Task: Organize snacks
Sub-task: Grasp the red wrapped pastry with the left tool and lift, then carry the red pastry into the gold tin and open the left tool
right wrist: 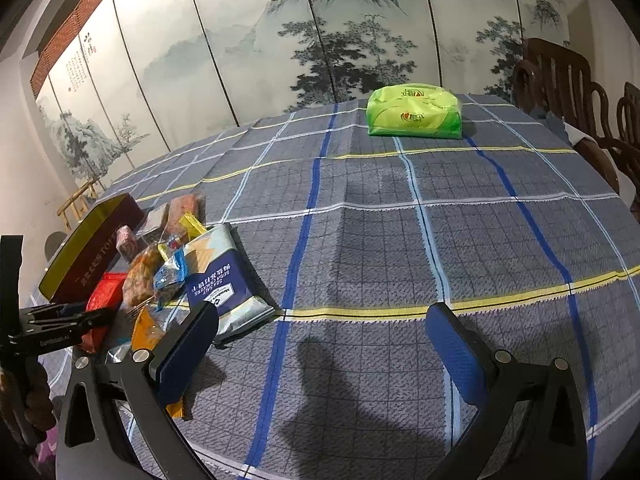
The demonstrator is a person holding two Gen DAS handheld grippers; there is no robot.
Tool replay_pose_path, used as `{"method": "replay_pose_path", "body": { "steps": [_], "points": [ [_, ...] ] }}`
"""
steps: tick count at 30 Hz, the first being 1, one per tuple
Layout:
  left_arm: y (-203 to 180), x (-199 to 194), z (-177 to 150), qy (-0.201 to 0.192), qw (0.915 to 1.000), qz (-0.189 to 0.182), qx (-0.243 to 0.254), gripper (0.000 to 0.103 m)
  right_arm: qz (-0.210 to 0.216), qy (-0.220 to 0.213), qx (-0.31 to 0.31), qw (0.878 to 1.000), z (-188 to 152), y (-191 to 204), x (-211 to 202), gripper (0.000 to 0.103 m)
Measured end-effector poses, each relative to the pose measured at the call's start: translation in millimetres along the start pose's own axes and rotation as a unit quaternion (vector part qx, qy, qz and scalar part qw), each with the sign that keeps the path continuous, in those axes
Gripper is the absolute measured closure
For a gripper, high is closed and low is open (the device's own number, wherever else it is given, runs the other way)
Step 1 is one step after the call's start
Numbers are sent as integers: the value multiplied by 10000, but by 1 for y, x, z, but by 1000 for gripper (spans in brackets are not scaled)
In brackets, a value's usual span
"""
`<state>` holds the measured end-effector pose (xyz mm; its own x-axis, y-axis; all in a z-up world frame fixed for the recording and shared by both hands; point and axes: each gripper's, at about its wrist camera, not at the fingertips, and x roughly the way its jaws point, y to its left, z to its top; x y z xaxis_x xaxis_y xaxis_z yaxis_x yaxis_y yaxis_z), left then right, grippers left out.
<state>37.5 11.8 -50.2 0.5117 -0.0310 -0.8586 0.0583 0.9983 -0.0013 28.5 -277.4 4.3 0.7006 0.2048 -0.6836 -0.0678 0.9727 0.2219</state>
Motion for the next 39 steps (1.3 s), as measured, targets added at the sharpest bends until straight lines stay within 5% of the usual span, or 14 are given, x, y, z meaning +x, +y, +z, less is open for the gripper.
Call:
{"method": "replay_pose_path", "body": {
  "steps": [8, 21, 39],
  "points": [
    [-5, 0, 4, -159, 9995, 22, 285, 63, -15, 0, 37, 10000, -1, -2, 2, 0],
    [-20, -62, -5, -816, 9946, 260, 582, 64, -153, 144, 91, 9997, -1, -3, 7, 0],
    [35, -78, 16, -870, 9945, 474, 340, 64, -505, 373, 92, 9980, 0, -3, 15, 0]
  ]
}}
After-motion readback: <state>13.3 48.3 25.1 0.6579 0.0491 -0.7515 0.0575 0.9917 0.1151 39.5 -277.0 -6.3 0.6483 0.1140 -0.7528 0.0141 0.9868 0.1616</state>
